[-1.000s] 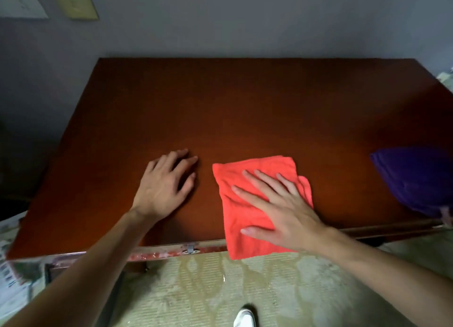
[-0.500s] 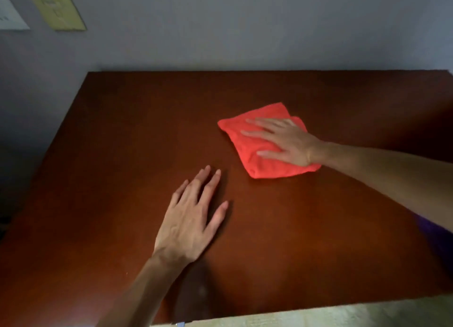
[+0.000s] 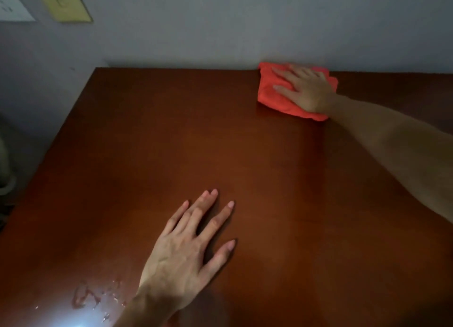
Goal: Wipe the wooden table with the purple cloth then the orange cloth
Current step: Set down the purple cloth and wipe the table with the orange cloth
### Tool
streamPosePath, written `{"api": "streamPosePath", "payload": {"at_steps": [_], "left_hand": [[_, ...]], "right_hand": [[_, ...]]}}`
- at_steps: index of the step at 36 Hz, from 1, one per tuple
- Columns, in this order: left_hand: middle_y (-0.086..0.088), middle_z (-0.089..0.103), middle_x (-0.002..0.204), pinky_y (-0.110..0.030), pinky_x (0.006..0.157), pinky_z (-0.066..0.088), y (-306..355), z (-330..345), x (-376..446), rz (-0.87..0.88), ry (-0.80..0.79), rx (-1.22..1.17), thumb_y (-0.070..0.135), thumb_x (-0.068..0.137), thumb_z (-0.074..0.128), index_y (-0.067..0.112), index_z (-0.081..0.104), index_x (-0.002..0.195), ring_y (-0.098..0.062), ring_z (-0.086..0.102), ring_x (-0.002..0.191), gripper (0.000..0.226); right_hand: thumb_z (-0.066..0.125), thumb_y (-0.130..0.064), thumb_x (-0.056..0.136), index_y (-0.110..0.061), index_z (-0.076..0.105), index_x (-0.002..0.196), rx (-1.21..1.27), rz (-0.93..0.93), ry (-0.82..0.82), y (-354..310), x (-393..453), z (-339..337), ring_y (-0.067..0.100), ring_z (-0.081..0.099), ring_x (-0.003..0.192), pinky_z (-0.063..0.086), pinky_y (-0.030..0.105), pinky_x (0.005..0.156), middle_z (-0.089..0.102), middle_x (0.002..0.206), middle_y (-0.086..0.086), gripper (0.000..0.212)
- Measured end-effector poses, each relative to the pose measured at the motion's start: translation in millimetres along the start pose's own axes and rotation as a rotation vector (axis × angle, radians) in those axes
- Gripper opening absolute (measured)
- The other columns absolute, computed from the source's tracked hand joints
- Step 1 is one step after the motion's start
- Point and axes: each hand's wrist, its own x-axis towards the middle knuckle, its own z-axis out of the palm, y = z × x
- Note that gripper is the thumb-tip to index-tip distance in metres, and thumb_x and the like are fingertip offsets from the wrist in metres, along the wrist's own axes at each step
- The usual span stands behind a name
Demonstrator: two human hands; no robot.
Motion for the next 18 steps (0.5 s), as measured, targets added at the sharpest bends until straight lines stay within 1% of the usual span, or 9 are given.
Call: {"api": "streamPosePath", "payload": {"at_steps": [3, 5, 8, 11, 14, 16, 18], "left_hand": [[0.007, 0.013, 0.169, -0.036, 0.123, 0.011, 0, 0, 0, -0.006, -0.003, 0.003, 0.064, 0.104, 0.026, 0.040, 0.012, 0.161, -0.007, 0.005, 0.156, 0.063], [0.008, 0.012, 0.169, -0.035, 0.124, 0.007, 0, 0, -1, -0.001, 0.006, -0.004, 0.064, 0.103, 0.026, 0.041, 0.011, 0.160, -0.005, 0.003, 0.155, 0.063], [0.008, 0.011, 0.169, -0.032, 0.125, 0.003, -1, 1, -1, 0.006, 0.013, -0.006, 0.066, 0.102, 0.023, 0.043, 0.009, 0.160, -0.004, 0.000, 0.155, 0.063], [0.007, 0.014, 0.169, -0.032, 0.126, 0.005, -1, 0, -1, 0.003, 0.020, -0.017, 0.067, 0.100, 0.021, 0.044, 0.013, 0.159, -0.004, 0.003, 0.155, 0.064], [0.005, 0.016, 0.169, -0.033, 0.126, 0.006, 2, -1, -2, -0.008, 0.019, -0.032, 0.070, 0.098, 0.018, 0.043, 0.016, 0.159, -0.005, 0.005, 0.155, 0.066], [0.005, 0.016, 0.169, -0.034, 0.126, 0.006, 5, -2, -3, -0.020, 0.020, -0.048, 0.070, 0.097, 0.019, 0.043, 0.019, 0.159, -0.006, 0.005, 0.154, 0.067], [0.005, 0.017, 0.168, -0.035, 0.126, 0.007, 8, -4, -4, -0.038, 0.025, -0.062, 0.070, 0.097, 0.021, 0.042, 0.022, 0.158, -0.009, 0.008, 0.154, 0.067]], "right_hand": [[0.027, -0.072, 0.101, -0.041, 0.022, 0.162, 0.012, 0.081, 0.024, -8, -19, 3, 0.025, 0.017, 0.158, 0.014, 0.050, 0.123, 0.019, 0.172, 0.004, 0.068], [0.030, -0.068, 0.103, -0.039, 0.021, 0.162, 0.017, 0.119, 0.036, -12, -39, 6, 0.024, 0.014, 0.158, 0.012, 0.050, 0.123, 0.015, 0.173, 0.002, 0.067], [0.027, -0.071, 0.101, -0.042, 0.018, 0.162, 0.032, 0.160, 0.020, -15, -83, 8, 0.022, 0.011, 0.158, 0.011, 0.050, 0.124, 0.011, 0.173, 0.000, 0.068], [0.025, -0.074, 0.099, -0.044, 0.017, 0.162, 0.037, 0.206, 0.027, -17, -143, 12, 0.021, 0.011, 0.159, 0.011, 0.050, 0.125, 0.012, 0.173, -0.002, 0.070], [0.014, -0.081, 0.089, -0.044, 0.020, 0.161, 0.012, 0.240, 0.069, -26, -215, 20, 0.020, 0.014, 0.158, 0.014, 0.049, 0.124, 0.017, 0.172, -0.002, 0.081], [0.010, -0.080, 0.086, -0.045, 0.021, 0.161, 0.012, 0.212, 0.075, -33, -266, 24, 0.019, 0.014, 0.158, 0.014, 0.048, 0.123, 0.017, 0.172, -0.004, 0.083], [0.015, -0.078, 0.090, -0.044, 0.022, 0.161, 0.016, 0.152, 0.073, -38, -318, 29, 0.019, 0.014, 0.158, 0.014, 0.048, 0.123, 0.017, 0.172, -0.005, 0.079]]}}
